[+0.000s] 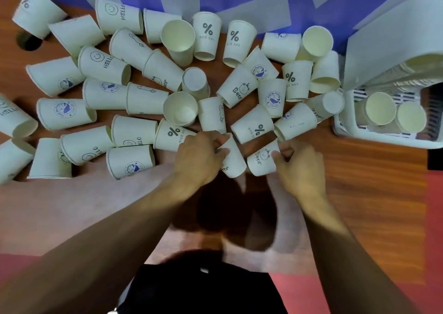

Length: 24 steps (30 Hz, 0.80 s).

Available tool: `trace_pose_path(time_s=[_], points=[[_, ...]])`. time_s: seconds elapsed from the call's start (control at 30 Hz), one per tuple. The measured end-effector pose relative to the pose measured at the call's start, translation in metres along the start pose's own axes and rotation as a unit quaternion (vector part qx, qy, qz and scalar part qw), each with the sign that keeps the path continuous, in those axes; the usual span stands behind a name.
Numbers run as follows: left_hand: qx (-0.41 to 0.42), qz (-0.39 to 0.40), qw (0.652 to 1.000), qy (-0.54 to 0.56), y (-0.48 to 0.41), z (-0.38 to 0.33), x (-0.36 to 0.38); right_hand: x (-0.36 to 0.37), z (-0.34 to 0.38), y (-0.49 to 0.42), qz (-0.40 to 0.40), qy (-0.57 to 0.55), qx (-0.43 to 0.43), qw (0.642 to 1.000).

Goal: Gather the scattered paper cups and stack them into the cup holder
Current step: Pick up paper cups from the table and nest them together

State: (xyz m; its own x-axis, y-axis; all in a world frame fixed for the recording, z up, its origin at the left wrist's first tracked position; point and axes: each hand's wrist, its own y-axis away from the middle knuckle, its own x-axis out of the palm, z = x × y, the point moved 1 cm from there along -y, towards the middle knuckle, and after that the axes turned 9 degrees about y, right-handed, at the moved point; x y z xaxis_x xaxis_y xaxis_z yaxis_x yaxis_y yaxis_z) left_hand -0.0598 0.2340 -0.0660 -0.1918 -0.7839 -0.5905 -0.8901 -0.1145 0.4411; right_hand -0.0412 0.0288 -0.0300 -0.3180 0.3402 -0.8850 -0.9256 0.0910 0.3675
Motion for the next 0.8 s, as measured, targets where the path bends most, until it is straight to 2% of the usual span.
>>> trace_pose_path(time_s=[0.13, 0.27, 0.43, 0.67, 0.8], points=[[0.026, 0.007, 1.0, -0.002, 0.006, -0.019, -0.012, -0.022, -0.002, 0.014, -0.04, -0.037, -0.004, 0.999], [0.074, -0.032, 0.997, -0.014, 0.013, -0.06, -0.025, -0.053, -0.016, 0.024, -0.151, -0.056, -0.032, 0.986], [0.177, -0.114, 0.978, 0.002, 0.02, -0.127, -0.03, -0.106, -0.048, 0.019, -0.295, -0.09, -0.09, 0.947], [0.346, -0.177, 0.921, 0.019, 0.024, -0.225, 0.034, -0.161, -0.126, -0.001, -0.38, -0.047, -0.124, 0.916], [0.392, -0.191, 0.899, 0.033, 0.012, -0.259, 0.079, -0.171, -0.173, -0.019, -0.403, -0.031, -0.112, 0.908]])
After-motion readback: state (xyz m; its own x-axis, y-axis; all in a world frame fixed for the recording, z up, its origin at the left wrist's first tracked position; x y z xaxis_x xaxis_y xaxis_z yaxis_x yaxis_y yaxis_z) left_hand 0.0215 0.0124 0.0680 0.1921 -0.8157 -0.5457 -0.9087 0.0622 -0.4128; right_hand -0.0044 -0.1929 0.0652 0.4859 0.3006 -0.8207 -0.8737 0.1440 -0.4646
